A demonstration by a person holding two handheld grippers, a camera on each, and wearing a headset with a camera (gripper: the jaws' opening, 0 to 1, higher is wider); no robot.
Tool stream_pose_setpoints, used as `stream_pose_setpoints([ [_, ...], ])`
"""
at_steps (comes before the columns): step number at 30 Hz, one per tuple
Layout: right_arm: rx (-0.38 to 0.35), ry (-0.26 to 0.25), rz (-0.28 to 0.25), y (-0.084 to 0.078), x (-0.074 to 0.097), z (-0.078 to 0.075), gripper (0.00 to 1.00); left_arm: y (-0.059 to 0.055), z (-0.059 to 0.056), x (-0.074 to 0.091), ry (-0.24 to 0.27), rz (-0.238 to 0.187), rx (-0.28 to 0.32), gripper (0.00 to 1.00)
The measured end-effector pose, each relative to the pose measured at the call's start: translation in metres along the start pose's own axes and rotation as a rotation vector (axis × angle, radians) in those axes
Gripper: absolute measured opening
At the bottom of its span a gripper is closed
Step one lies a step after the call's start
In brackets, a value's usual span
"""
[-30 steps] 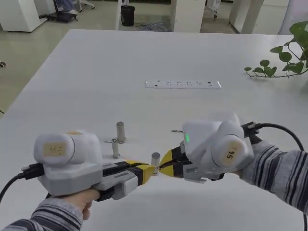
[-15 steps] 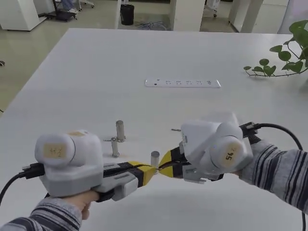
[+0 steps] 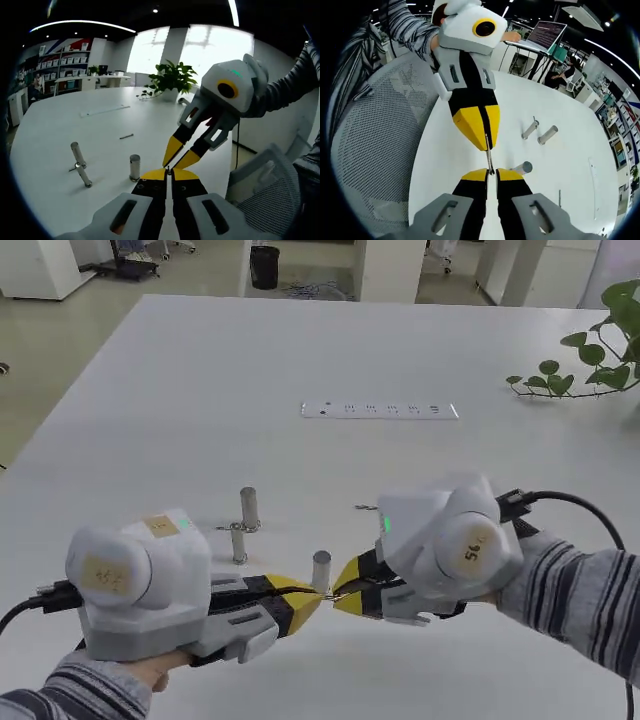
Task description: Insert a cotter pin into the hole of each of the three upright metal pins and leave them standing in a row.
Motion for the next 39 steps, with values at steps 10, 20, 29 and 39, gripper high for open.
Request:
stream_pose_setpoints([
  [10, -0.04, 0.092, -0.06, 0.005, 0.001, 0.017, 0.0, -0.005, -0.009, 0.003, -0.092, 0.027, -0.084, 0.0],
  [20, -0.021, 0.099, -0.034, 0.005, 0.003, 0.02, 0.0, -0.01, -0.009, 0.003, -0.097, 0.037, -0.094, 0.0],
  [29, 0.017, 0.078, 0.004, 0.005, 0.003, 0.017, 0.0, -0.013, -0.002, 0.001, -0.019, 0.042, -0.101, 0.02],
  [39, -0.01, 0.012, 0.089, -0.015, 0.004, 0.001, 0.0, -0.011, 0.01, -0.01, 0.094, 0.018, -0.1, 0.26],
])
Point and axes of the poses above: the centre of the closed fingertips' face, and the gripper's own axes: x roughly backward along the fingers, z roughly to its left, y roughly out of its top, the point moved 4 cm from there along x, roughly backward along the fingers, and after that the axes turned 1 degree about z, right-handed, at the moved point
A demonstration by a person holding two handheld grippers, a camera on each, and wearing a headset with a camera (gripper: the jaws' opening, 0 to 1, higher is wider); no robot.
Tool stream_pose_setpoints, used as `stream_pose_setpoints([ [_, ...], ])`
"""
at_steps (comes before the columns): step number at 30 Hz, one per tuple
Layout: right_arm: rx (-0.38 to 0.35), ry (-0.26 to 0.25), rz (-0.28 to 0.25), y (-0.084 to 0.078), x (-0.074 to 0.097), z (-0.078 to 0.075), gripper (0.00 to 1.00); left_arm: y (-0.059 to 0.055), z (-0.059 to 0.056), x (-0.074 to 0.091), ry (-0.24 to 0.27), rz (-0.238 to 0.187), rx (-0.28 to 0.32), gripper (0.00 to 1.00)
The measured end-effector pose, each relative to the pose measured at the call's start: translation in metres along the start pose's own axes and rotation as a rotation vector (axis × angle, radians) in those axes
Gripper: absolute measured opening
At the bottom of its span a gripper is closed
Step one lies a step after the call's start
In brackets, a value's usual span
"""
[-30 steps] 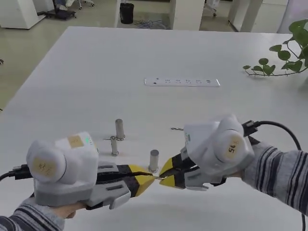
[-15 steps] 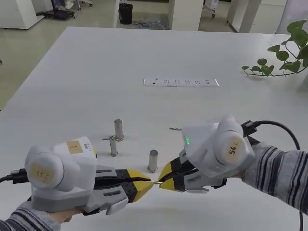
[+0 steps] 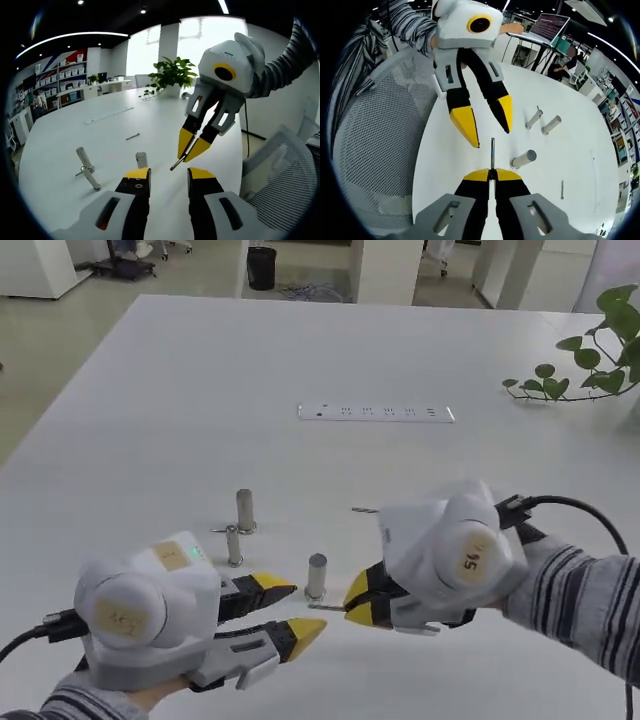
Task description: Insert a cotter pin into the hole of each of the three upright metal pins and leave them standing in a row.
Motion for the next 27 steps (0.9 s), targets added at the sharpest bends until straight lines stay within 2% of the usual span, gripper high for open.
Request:
stream_pose_setpoints([
  [3, -0.01, -0.008, 0.026, -0.006, -0.001, -0.004, 0.0, -0.002, 0.004, -0.005, 0.039, -0.008, 0.014, 0.29],
  [12, -0.034, -0.029, 0.068, -0.02, -0.006, -0.018, 0.0, -0.009, 0.012, -0.019, 0.098, -0.003, 0.04, 0.32],
  [15, -0.039, -0.037, 0.08, -0.024, -0.007, -0.025, 0.0, -0.011, 0.015, -0.024, 0.112, 0.002, 0.055, 0.29],
  [23, -0.018, -0.054, 0.116, -0.03, -0.01, -0.042, 0.0, -0.017, 0.026, -0.037, 0.17, 0.016, 0.073, 0.29],
  [27, 0.009, -0.058, 0.14, -0.034, -0.013, -0.046, 0.0, -0.016, 0.034, -0.043, 0.206, 0.002, 0.096, 0.26],
])
Point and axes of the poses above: the centre of the closed fingertips' face, and the gripper's own axes: x roughly backward along the fingers, z roughly to its left, y roughly out of its top, the point moved 4 cm from there along x, roughly backward along the fingers, and after that the axes turned 1 degree about z, right-handed, at the moved point
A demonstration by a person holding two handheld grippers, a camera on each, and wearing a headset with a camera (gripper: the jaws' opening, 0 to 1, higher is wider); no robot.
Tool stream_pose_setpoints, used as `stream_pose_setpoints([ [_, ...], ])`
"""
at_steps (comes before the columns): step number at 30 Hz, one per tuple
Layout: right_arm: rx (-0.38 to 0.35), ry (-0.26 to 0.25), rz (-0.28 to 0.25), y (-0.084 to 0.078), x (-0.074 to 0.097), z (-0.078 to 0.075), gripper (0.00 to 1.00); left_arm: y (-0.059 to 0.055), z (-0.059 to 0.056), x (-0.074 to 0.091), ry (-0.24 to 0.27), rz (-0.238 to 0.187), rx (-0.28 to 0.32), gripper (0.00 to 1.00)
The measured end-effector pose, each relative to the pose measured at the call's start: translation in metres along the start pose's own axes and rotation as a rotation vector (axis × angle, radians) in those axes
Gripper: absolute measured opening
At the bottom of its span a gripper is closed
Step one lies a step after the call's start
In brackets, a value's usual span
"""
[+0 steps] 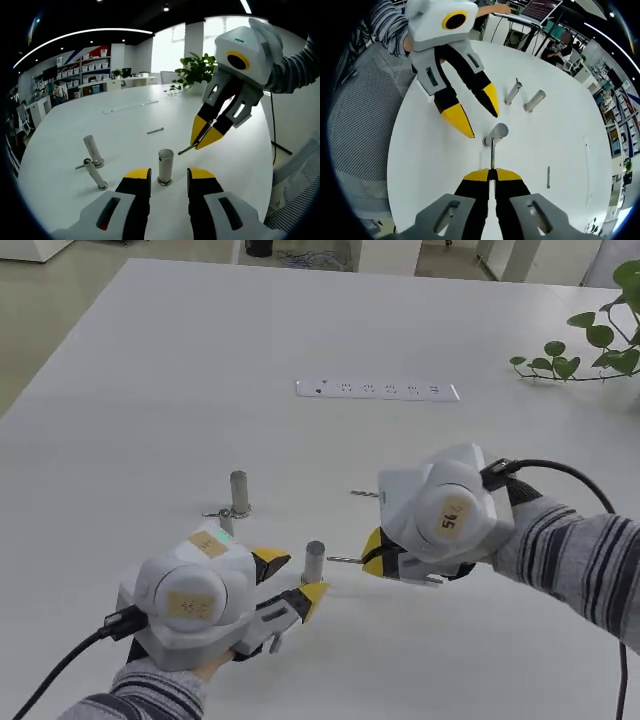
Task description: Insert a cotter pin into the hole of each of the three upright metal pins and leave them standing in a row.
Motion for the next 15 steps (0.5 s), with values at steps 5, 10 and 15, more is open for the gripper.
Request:
stream_pose_setpoints([
  [5, 0.019, -0.006, 0.011, -0.001, -0.004, -0.004, 0.0, -0.001, 0.002, -0.009, 0.019, -0.003, 0.022, 0.23],
  [10, 0.015, -0.007, 0.008, -0.001, -0.006, -0.007, 0.0, -0.005, 0.004, -0.017, 0.04, 0.009, 0.051, 0.21],
  [15, 0.019, -0.003, -0.005, 0.001, -0.006, -0.009, 0.0, -0.009, 0.003, -0.024, 0.048, 0.017, 0.074, 0.19],
])
Point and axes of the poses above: the centre of the closed fingertips' face, and the gripper's own axes: x roughly backward along the fingers, z roughly to its left, y roughly out of its top, the point moved 4 cm from there along x, roughly backward along the fingers, and after that the axes turned 1 degree about z, right-handed, at the moved point
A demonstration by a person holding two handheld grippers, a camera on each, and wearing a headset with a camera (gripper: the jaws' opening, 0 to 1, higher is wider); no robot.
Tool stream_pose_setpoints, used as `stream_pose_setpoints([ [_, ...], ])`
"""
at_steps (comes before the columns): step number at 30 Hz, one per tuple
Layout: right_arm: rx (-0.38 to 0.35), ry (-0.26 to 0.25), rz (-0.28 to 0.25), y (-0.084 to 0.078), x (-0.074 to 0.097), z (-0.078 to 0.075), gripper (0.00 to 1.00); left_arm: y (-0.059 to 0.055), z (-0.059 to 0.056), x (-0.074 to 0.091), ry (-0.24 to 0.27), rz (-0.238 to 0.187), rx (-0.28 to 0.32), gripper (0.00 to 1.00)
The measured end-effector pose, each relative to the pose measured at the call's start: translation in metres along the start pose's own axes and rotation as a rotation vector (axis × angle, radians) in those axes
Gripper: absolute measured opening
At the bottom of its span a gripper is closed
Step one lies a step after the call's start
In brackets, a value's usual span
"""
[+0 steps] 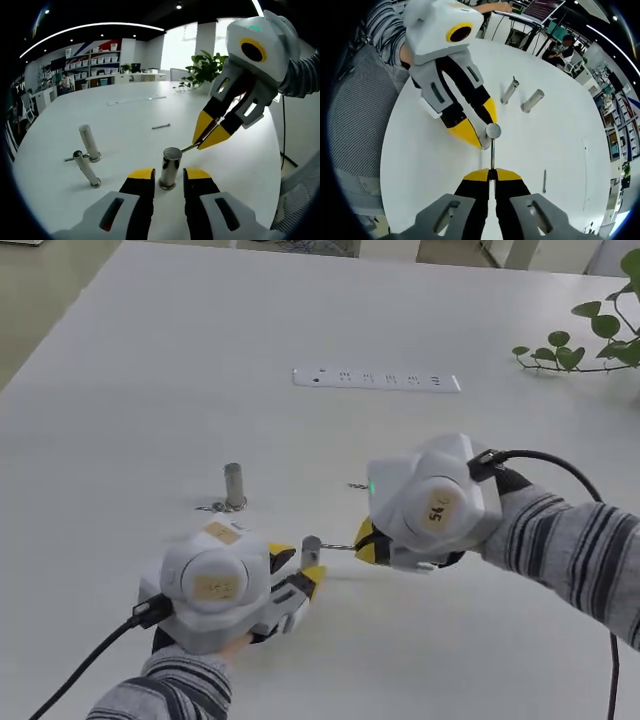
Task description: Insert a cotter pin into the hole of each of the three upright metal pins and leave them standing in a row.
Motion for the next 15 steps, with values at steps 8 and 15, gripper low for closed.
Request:
stream_pose_setpoints([
  [8, 0.004, 0.012, -0.005, 0.0027, 0.0004, 0.0002, 0.0, -0.0035, -0.0009, -0.006, 0.021, 0.007, 0.036, 0.14],
  [15, -0.021, 0.029, -0.03, 0.0084, 0.0013, 0.0008, 0.0, -0.0059, -0.0013, -0.0081, 0.031, 0.013, 0.045, 0.12],
])
Point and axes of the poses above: the centre of the closed fingertips' face, and the gripper's own axes: x roughly backward along the fingers, z roughly to its left, y roughly out of its top, the point moved 4 cm from there along x, roughly backward along the fingers, and after that the axes turned 1 degree about z, right-handed, at the moved point
